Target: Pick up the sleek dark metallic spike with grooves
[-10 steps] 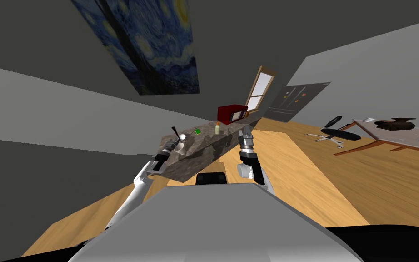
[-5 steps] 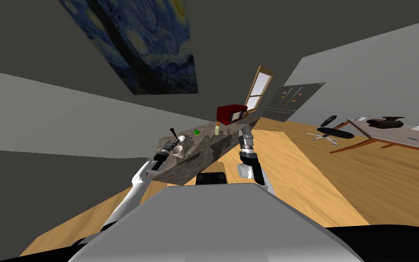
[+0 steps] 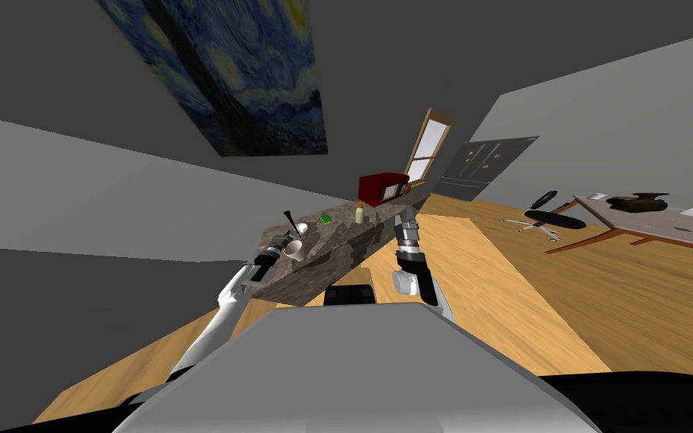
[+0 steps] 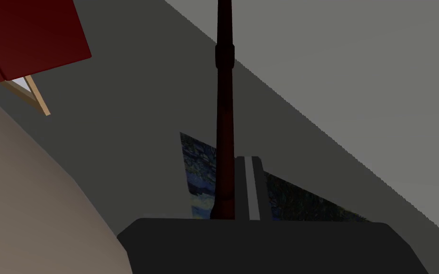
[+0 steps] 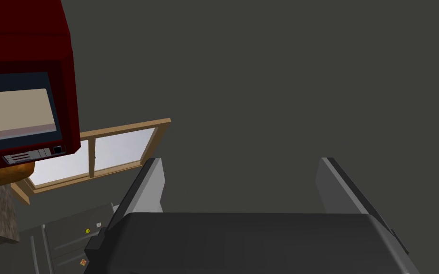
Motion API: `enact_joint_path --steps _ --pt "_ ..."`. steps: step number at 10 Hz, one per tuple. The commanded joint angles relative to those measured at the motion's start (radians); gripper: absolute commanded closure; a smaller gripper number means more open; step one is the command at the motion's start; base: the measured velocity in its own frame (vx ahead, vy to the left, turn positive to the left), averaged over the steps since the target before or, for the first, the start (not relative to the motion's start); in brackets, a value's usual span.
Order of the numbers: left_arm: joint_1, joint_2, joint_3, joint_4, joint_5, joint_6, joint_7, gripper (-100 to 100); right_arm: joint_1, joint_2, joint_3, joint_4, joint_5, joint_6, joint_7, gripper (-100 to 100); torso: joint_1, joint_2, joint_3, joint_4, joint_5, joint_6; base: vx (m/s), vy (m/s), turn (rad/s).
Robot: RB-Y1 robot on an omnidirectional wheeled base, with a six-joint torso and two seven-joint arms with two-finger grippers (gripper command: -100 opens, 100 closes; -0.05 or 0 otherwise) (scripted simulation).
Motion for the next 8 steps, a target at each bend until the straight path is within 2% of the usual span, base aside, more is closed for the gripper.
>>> enact_joint_path --steps 1,2,3,5,8 --pt "0.000 0.000 0.000 0.000 0.000 0.000 0.000 100 0.000 0.000 0.000 0.000 0.000 0.000 0.000 0 0.000 0.000 0.000 0.000 0.000 0.000 0.000 0.000 0.000" --pt "0.000 0.000 0.000 0.000 0.000 0.000 0.000 0 0.000 0.000 0.000 0.000 0.000 0.000 0.000 0 0.000 0.000 0.000 0.000 0.000 0.000 0.000 0.000 0.000" --pt "-0.019 0.003 -0.020 -0.005 -0.021 -0.005 0.018 -100 0.000 0.000 0.000 0.000 0.000 0.000 0.000 0 0.000 0.000 0.000 0.000 0.000 0.000 -0.104 0.115 -0.041" --pt "-0.035 0.006 -0.037 -0.008 -0.039 -0.010 0.034 -100 0.000 0.000 0.000 0.000 0.000 0.000 0.000 0 0.010 0.007 0.004 0.002 0.002 0.000 -0.113 0.153 -0.058" --pt "-0.064 0.014 -0.067 -0.017 -0.071 -0.019 0.061 -100 0.000 0.000 0.000 0.000 0.000 0.000 0.000 0 0.011 0.007 0.004 0.002 0.002 0.000 -0.113 0.164 -0.062"
